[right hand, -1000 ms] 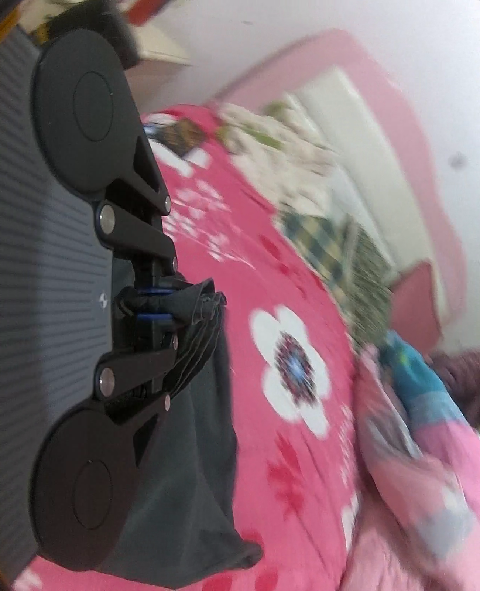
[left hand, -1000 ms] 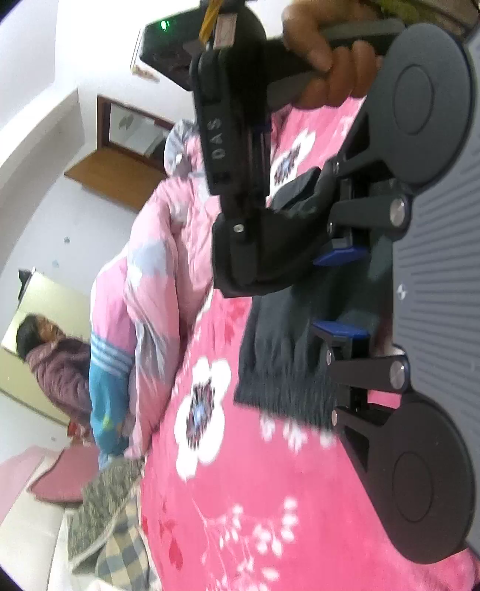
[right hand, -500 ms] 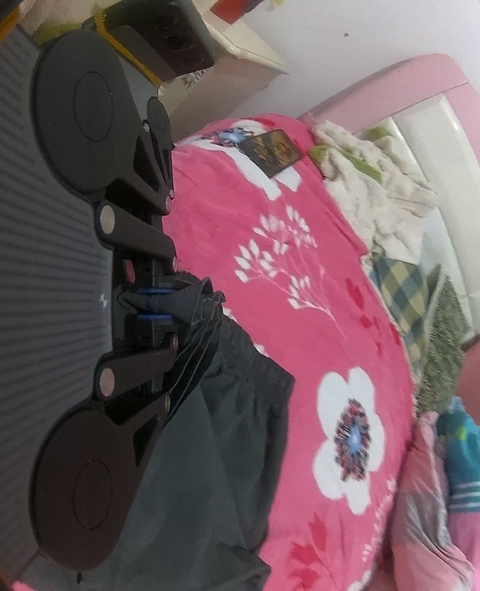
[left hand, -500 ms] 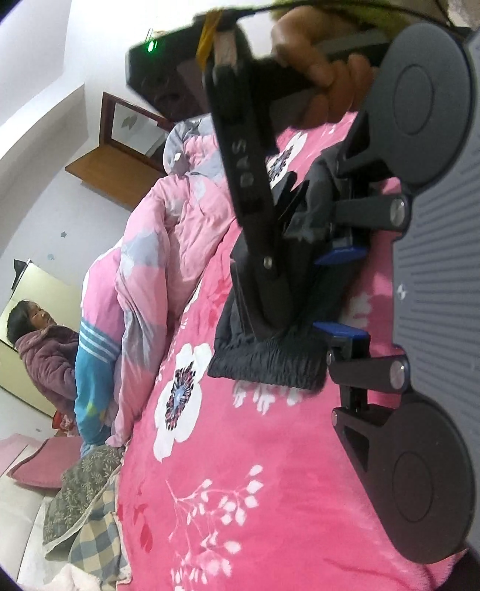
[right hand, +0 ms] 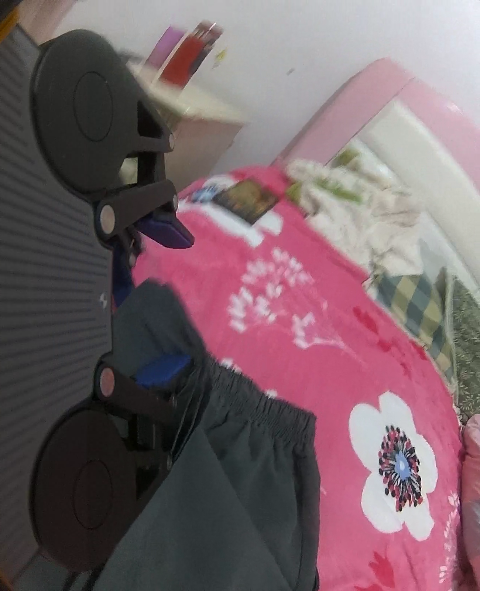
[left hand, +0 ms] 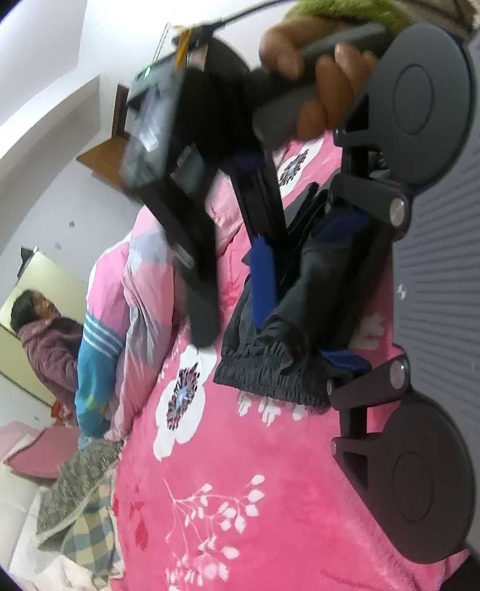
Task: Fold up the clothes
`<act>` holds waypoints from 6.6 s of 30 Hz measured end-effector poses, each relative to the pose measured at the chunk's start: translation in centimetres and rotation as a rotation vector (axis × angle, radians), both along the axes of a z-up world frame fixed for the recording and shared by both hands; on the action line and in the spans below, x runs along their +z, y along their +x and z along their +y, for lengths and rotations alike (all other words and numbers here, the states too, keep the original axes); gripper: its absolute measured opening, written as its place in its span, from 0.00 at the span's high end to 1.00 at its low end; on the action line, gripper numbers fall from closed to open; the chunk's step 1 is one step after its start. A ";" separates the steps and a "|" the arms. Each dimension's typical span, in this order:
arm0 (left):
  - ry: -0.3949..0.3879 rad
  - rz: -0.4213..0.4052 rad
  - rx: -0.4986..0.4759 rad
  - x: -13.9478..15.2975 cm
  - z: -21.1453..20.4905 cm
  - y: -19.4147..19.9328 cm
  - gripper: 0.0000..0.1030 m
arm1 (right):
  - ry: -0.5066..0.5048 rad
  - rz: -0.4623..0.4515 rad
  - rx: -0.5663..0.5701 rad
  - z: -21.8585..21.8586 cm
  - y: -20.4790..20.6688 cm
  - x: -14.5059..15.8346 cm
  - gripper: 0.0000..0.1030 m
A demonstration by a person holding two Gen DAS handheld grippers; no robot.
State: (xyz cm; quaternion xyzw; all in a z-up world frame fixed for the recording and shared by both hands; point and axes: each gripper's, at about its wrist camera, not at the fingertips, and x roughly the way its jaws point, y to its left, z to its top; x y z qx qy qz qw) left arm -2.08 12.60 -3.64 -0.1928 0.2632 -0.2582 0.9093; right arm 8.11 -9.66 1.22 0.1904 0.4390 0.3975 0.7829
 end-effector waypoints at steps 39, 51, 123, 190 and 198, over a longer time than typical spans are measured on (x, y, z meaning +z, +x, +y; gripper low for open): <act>-0.154 0.038 0.063 -1.7 2.7 0.8 0.81 | 0.147 0.121 -0.356 -13.3 2.0 0.7 0.94; -0.234 -0.002 0.054 -2.4 4.5 -0.4 0.90 | 0.148 0.193 -0.206 -4.9 11.3 1.0 0.95; -0.174 0.171 0.134 -1.6 3.6 2.3 0.89 | -0.803 -0.803 -0.143 -8.2 -19.8 -4.0 0.97; 0.860 -0.435 -0.461 2.0 -15.4 -4.9 0.45 | -0.528 -0.582 -0.419 -7.4 -21.2 -6.5 0.95; 0.929 -0.427 -0.500 0.1 -16.0 -5.1 0.45 | -0.517 -0.605 -0.390 -6.7 -21.9 -6.7 0.95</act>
